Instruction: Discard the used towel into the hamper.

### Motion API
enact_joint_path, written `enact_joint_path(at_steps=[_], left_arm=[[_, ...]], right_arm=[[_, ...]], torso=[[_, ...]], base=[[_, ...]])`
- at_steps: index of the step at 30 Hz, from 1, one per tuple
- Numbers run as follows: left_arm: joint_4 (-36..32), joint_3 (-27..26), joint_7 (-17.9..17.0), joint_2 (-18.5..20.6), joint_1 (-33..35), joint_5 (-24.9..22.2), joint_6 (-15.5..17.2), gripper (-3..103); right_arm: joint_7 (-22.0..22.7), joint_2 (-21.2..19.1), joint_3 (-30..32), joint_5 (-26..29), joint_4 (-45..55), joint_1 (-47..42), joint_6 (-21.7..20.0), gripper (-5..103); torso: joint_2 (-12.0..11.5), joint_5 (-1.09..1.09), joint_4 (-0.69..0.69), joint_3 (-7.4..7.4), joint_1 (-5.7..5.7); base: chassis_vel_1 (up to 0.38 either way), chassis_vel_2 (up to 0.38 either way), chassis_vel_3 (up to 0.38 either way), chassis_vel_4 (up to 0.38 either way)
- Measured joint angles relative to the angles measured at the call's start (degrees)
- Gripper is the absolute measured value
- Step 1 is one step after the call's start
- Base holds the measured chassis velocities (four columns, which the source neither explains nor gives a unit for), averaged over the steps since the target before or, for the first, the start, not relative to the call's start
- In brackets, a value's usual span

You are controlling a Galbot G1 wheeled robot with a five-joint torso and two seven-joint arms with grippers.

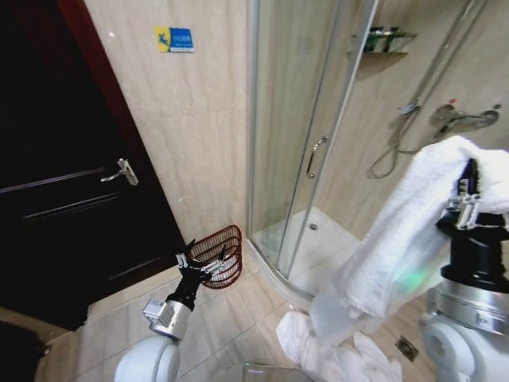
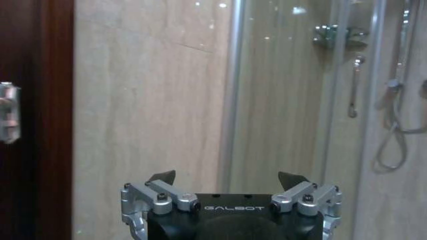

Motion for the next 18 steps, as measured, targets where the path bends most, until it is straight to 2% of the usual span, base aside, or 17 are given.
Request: enact_joint_path(at_steps=[10,18], left_arm=[[0.0,0.0,0.0,0.0,0.0,0.0,0.0,100],[0.0,0.0,0.0,0.0,0.0,0.0,0.0,100]], right_arm=[[-0.6,-1.4,0.9,0.2,0.0,0.5,-1.2,12],[-1.2,-1.7,-0.7,-0.5,0.0,0.6,-1.6,12]], torso=[[-0.8,0.01,0.0,-0.42,-0.39],[-1.6,0.02,0.0,-0.83,-0.73]], base=[[0.107,0.091,0.095,0.097],[0.122,0.12,0.124,0.112]])
